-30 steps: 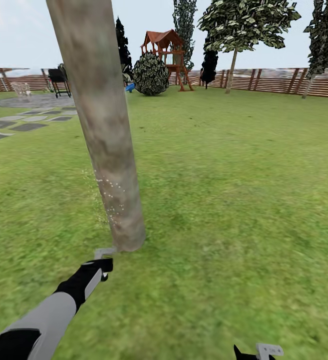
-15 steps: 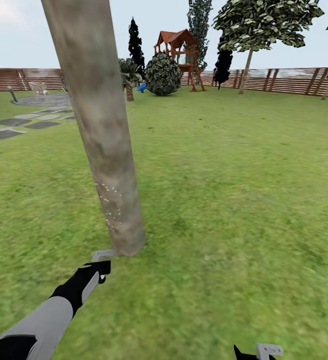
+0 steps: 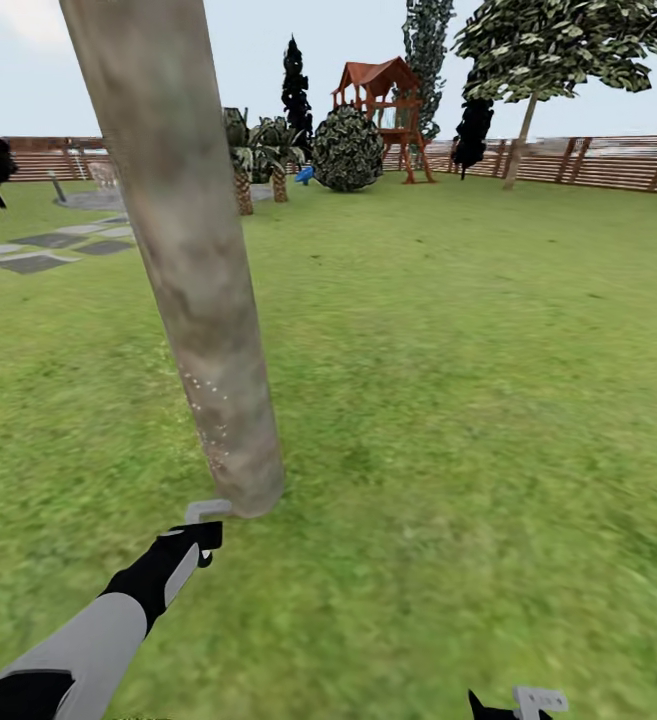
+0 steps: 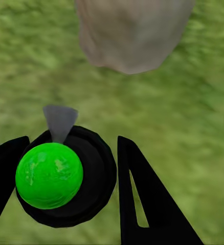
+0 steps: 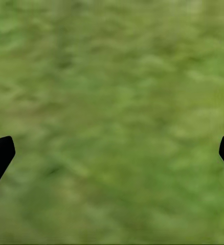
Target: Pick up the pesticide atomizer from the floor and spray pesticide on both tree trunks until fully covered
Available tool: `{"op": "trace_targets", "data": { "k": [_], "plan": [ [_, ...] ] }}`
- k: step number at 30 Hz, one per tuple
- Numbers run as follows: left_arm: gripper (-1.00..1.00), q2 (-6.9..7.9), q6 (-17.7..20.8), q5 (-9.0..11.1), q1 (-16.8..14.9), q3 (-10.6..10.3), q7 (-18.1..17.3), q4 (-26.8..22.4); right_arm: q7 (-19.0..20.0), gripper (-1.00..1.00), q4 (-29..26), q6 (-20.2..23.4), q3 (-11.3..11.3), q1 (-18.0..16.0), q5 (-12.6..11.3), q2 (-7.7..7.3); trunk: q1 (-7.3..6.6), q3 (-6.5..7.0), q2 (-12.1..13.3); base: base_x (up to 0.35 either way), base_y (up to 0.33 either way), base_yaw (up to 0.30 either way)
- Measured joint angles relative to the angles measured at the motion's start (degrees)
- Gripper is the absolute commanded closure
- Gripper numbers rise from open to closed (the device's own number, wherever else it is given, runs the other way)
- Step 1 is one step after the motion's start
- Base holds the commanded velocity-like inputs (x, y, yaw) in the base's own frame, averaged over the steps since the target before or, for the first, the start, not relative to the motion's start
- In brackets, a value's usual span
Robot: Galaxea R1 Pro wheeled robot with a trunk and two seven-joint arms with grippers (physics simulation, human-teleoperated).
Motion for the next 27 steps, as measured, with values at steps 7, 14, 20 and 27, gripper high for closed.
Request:
{"op": "trace_targets", "data": {
  "k": [7, 14, 20, 27],
  "plan": [
    [1.00, -0.06, 0.0, -0.3, 0.0, -0.1, 0.0, 0.0, 0.0, -1.00, 0.0, 0.0, 0.0, 0.0, 0.0, 0.00, 0.00, 0.00, 0.0, 0.024, -0.271, 0.215],
    [1.00, -0.06, 0.1, -0.2, 0.0, -0.1, 0.1, 0.1, 0.0, -1.00, 0.0, 0.0, 0.0, 0.0, 0.0, -0.01, 0.00, 0.00, 0.0, 0.031, -0.274, 0.013],
    [1.00, -0.06, 0.1, -0.2, 0.0, -0.1, 0.1, 0.1, 0.0, -1.00, 0.0, 0.0, 0.0, 0.0, 0.0, 0.01, 0.00, 0.00, 0.0, 0.132, -0.274, 0.190],
    [1.00, -0.06, 0.1, -0.2, 0.0, 0.0, 0.0, 0.1, 0.0, -1.00, 0.0, 0.0, 0.0, 0.0, 0.0, 0.01, 0.00, 0.00, 0.0, 0.106, -0.274, 0.251]
  ]
}}
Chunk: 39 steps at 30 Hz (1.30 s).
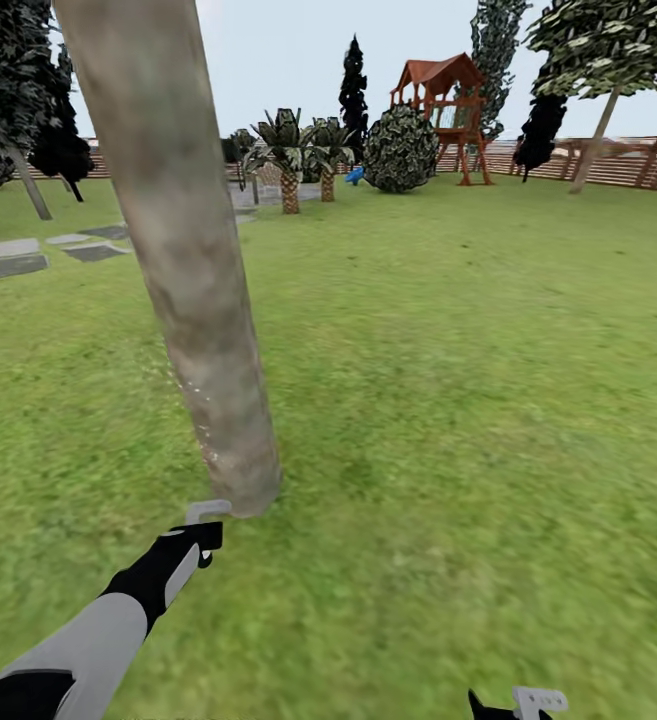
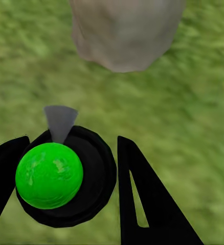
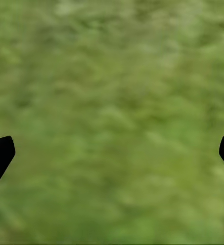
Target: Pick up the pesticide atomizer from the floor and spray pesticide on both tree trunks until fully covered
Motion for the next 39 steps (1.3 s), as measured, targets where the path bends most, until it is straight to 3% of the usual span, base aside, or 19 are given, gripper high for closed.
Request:
{"op": "trace_targets", "data": {
  "k": [11, 39],
  "plan": [
    [1.00, 0.00, 0.0, 0.2, 0.0, 0.1, 0.0, 0.0, 0.0, -1.00, 0.0, 0.0, 0.0, 0.0, 0.0, 0.00, 0.00, 0.00, 0.0, 0.048, -0.275, 0.070],
    [1.00, 0.00, 0.0, 0.2, 0.0, 0.1, 0.0, 0.3, 0.0, -1.00, 0.0, 0.0, 0.0, 0.0, 0.0, 0.00, 0.00, 0.00, 0.0, 0.055, -0.269, 0.274]
  ]
}}
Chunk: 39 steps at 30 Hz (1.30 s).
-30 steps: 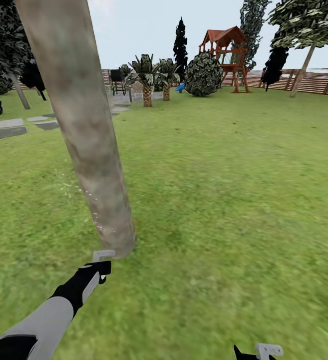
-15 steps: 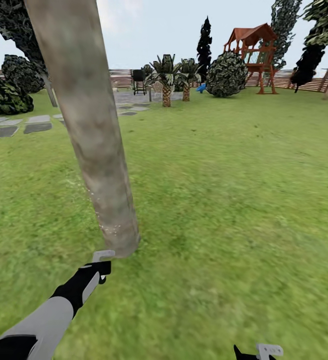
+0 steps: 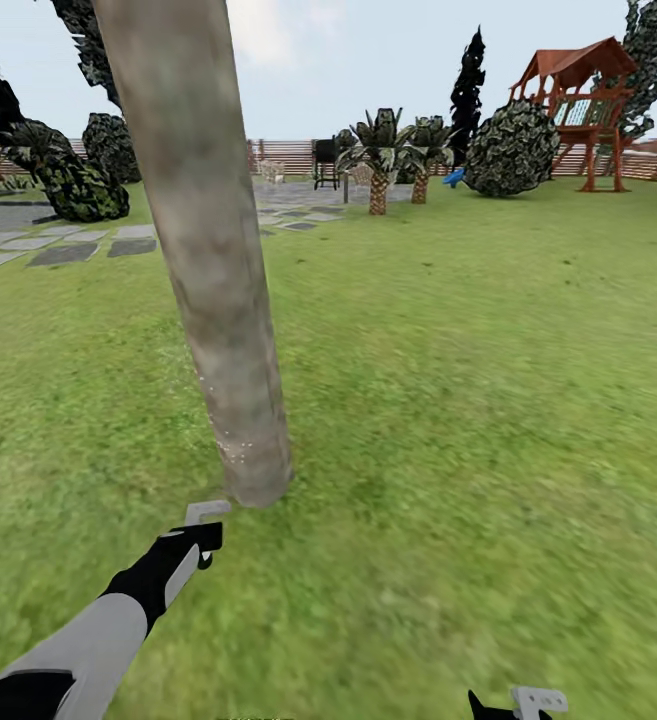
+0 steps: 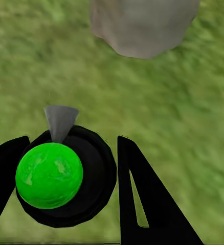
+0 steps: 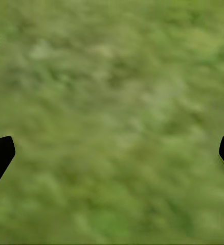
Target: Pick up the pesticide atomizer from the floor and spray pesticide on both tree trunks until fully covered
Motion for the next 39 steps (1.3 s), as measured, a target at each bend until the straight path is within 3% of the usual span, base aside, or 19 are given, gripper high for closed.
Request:
{"op": "trace_targets", "data": {
  "k": [7, 9, 10, 11, 15, 17, 20, 21, 27, 30, 32, 33, 36, 37, 39],
  "plan": [
    [1.00, -0.55, 0.0, 0.0, 0.0, -0.3, -0.6, -0.2, 0.1, -1.00, 0.0, 0.0, 0.0, 0.0, 0.0, 0.05, 0.00, 0.00, 0.0, 0.000, -0.026, 0.218],
    [1.00, -4.24, 0.4, -0.4, -0.3, -1.8, -0.3, -1.7, 0.1, -1.00, 0.0, 0.0, 0.0, 0.0, 0.0, 0.01, 0.00, 0.00, 0.0, 0.000, 0.000, 0.021],
    [1.00, -5.14, 0.7, -1.2, -0.6, -2.6, 0.0, -2.7, 0.1, -1.00, 0.0, 0.0, 0.0, 0.0, 0.0, 0.01, 0.00, 0.01, 0.0, 0.000, 0.000, 0.009],
    [1.00, -5.59, 0.9, -1.7, -0.7, -2.9, 0.4, -3.4, 0.1, -1.00, 0.0, 0.0, 0.0, 0.0, 0.0, 0.00, 0.00, 0.00, 0.0, 0.000, 0.000, 0.003],
    [1.00, -7.50, 8.4, -2.3, -1.0, -3.6, 2.7, -12.2, 0.0, -1.00, 0.0, -0.1, 0.0, 0.0, -0.1, 0.00, 0.00, 0.01, 0.0, 0.000, 0.000, 0.000],
    [1.00, -6.80, 10.8, -2.9, -1.0, -3.3, 2.9, -18.8, 0.0, -1.00, 0.0, -0.1, 0.0, 0.0, -0.1, 0.00, -0.01, 0.01, 0.0, 0.000, 0.000, 0.000],
    [1.00, -5.19, 12.3, -2.5, -1.0, -2.8, 3.0, -21.7, 0.0, -1.00, 0.0, -0.1, 0.0, 0.0, -0.1, 0.00, 0.00, 0.00, 0.0, 0.000, 0.000, 0.000],
    [1.00, -4.93, 14.5, -2.5, -0.8, -2.1, 3.0, -23.5, 0.0, -1.00, 0.0, -0.1, 0.0, 0.0, -0.1, 0.00, 0.00, 0.00, 0.0, 0.000, 0.000, 0.000],
    [1.00, -7.42, 21.2, -2.1, -0.9, -4.5, 2.9, -29.9, 0.0, -1.00, 0.0, -0.1, 0.0, 0.0, -0.1, 0.00, 0.00, 0.00, 0.0, 0.000, 0.000, 0.000],
    [1.00, -7.35, 23.3, -2.6, -1.0, -4.6, 2.9, -32.8, 0.0, -1.00, 0.0, -0.1, 0.0, 0.0, -0.1, 0.00, 0.00, 0.00, 0.0, 0.000, 0.000, 0.000],
    [1.00, -5.38, 27.1, -3.1, -0.7, -0.9, 2.9, -36.8, 0.0, -1.00, 0.0, -0.1, 0.0, 0.0, -0.1, 0.00, 0.00, 0.00, 0.0, 0.000, 0.000, 0.000],
    [1.00, -5.78, 27.3, -1.8, -0.7, -2.4, 2.8, -37.2, 0.0, -1.00, 0.0, -0.1, 0.0, 0.0, -0.1, 0.00, 0.00, 0.00, 0.0, 0.000, 0.000, 0.000],
    [1.00, -7.52, 27.5, -1.9, -1.0, -6.6, 3.0, -37.6, 0.0, -1.00, 0.0, -0.1, 0.0, 0.0, -0.1, 0.00, 0.00, 0.00, 0.0, 0.000, 0.000, 0.000],
    [1.00, -8.35, 28.0, -2.0, -1.5, -7.5, 3.0, -38.3, 0.0, -1.00, 0.0, -0.1, 0.0, 0.0, -0.1, 0.00, 0.00, 0.00, 0.0, 0.000, 0.000, 0.000],
    [1.00, -8.54, 30.7, -2.6, -1.9, -7.8, 3.0, -40.1, 0.0, -1.00, 0.0, -0.1, 0.0, 0.0, -0.1, 0.00, 0.00, 0.00, 0.0, 0.000, 0.000, 0.000]
  ]
}}
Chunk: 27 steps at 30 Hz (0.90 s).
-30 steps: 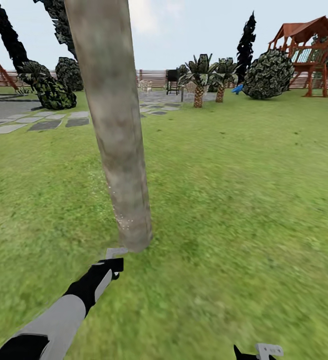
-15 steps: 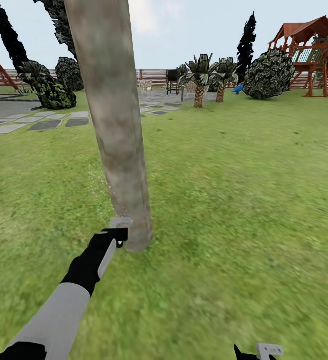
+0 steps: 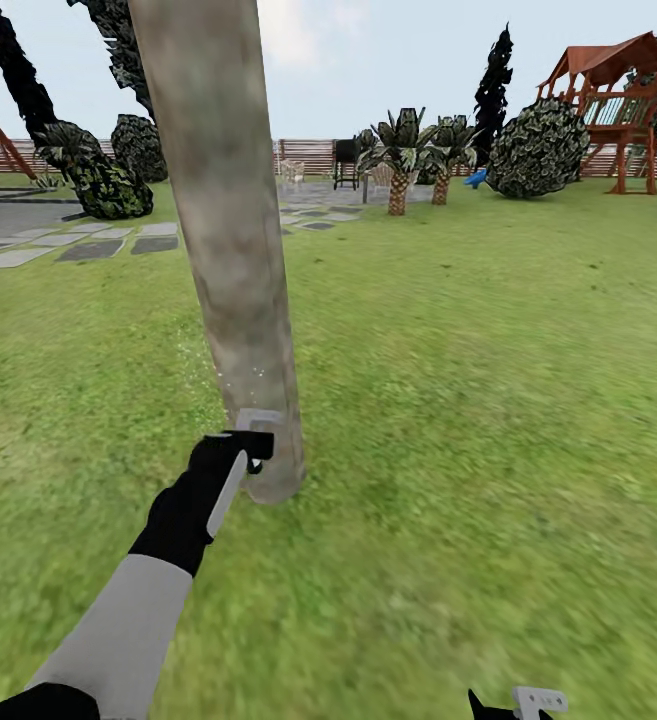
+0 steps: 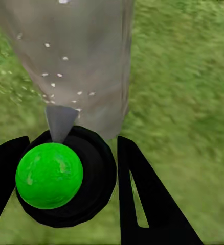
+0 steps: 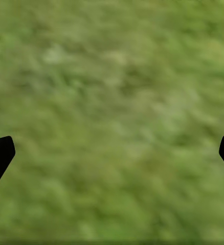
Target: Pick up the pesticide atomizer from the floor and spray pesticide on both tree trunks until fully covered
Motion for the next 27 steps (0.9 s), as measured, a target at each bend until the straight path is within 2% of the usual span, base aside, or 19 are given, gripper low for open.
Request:
{"op": "trace_targets", "data": {
  "k": [2, 3, 5, 7, 8, 11, 13, 14, 16, 17, 18, 20, 22, 25, 27],
  "plan": [
    [1.00, 0.54, 0.9, -0.3, -0.2, 0.2, 0.0, -2.3, 0.0, -1.00, 0.0, 0.0, 0.0, 0.0, 0.0, 0.00, 0.00, 0.00, 0.0, 0.000, 0.000, 0.000],
    [1.00, 1.22, 1.2, -0.7, -0.2, 1.2, 0.0, -3.7, 0.0, -1.00, 0.0, 0.0, 0.0, 0.0, 0.0, 0.00, 0.00, 0.00, 0.0, 0.000, 0.000, 0.000],
    [1.00, 2.50, 2.2, -0.6, -0.2, 4.4, 0.0, -5.7, 0.0, -1.00, 0.0, 0.0, 0.0, 0.0, 0.0, 0.00, 0.00, 0.00, 0.0, 0.000, 0.000, 0.000],
    [1.00, 2.75, 5.3, 0.1, -0.2, 5.6, 0.0, -7.2, 0.0, -1.00, 0.0, 0.0, 0.0, 0.0, 0.0, 0.00, 0.00, 0.00, 0.0, 0.000, 0.000, 0.000],
    [1.00, 2.46, 6.8, 0.4, -0.2, 5.7, 0.0, -8.0, 0.0, -1.00, 0.0, 0.0, 0.0, 0.0, 0.0, 0.00, 0.00, 0.00, 0.0, 0.000, 0.000, 0.000],
    [1.00, 1.36, 7.8, 0.5, -0.9, 3.2, 0.1, -8.9, 0.0, -1.00, 0.0, 0.0, 0.0, 0.0, 0.0, 0.00, 0.00, 0.00, 0.0, 0.000, 0.000, 0.000],
    [1.00, 1.08, 9.0, 0.3, -2.4, 1.5, 0.1, -9.1, 0.1, -1.00, 0.0, 0.0, 0.0, 0.0, 0.0, 0.00, 0.00, 0.00, 0.0, 0.000, 0.000, 0.000],
    [1.00, 1.27, 9.6, -0.1, -2.9, 1.3, 0.1, -9.3, 0.1, -1.00, 0.0, 0.0, 0.0, 0.0, 0.0, 0.00, 0.00, 0.00, 0.0, 0.000, 0.000, 0.000],
    [1.00, 1.76, 9.9, -0.2, -3.1, 1.6, 0.2, -10.1, 0.0, -1.00, 0.0, 0.0, 0.0, 0.0, 0.0, 0.00, 0.00, 0.00, 0.0, 0.000, 0.000, 0.000],
    [1.00, 2.16, 10.2, -0.5, -3.2, 2.4, 0.2, -10.4, 0.0, -1.00, 0.0, 0.0, 0.0, 0.0, 0.0, 0.00, 0.00, 0.00, 0.0, 0.000, 0.000, 0.000],
    [1.00, 2.88, 11.3, -0.7, -3.6, 4.3, 0.2, -10.7, 0.0, -1.00, 0.0, 0.0, 0.0, 0.0, 0.0, 0.00, 0.00, 0.00, 0.0, 0.000, 0.000, 0.000],
    [1.00, 3.28, 12.4, -0.1, -4.4, 5.5, 0.2, -10.8, 0.0, -1.00, 0.0, 0.0, 0.0, 0.0, 0.0, 0.00, 0.00, 0.00, 0.0, 0.000, 0.000, 0.000],
    [1.00, 3.11, 12.7, 0.2, -4.7, 5.6, 0.2, -10.8, 0.0, -1.00, 0.0, 0.0, 0.0, 0.0, 0.0, 0.00, 0.00, 0.00, 0.0, 0.000, 0.000, 0.000],
    [1.00, 1.87, 12.9, 0.5, -5.6, 5.2, 0.2, -10.9, 0.0, -1.00, 0.0, 0.0, 0.0, 0.0, 0.0, 0.00, 0.00, 0.00, 0.0, 0.000, 0.000, 0.000],
    [1.00, 1.57, 12.9, 0.4, -6.1, 5.0, 0.2, -10.9, 0.0, -1.00, 0.0, 0.0, 0.0, 0.0, 0.0, 0.00, 0.00, 0.00, 0.0, 0.000, 0.000, 0.000]
  ]
}}
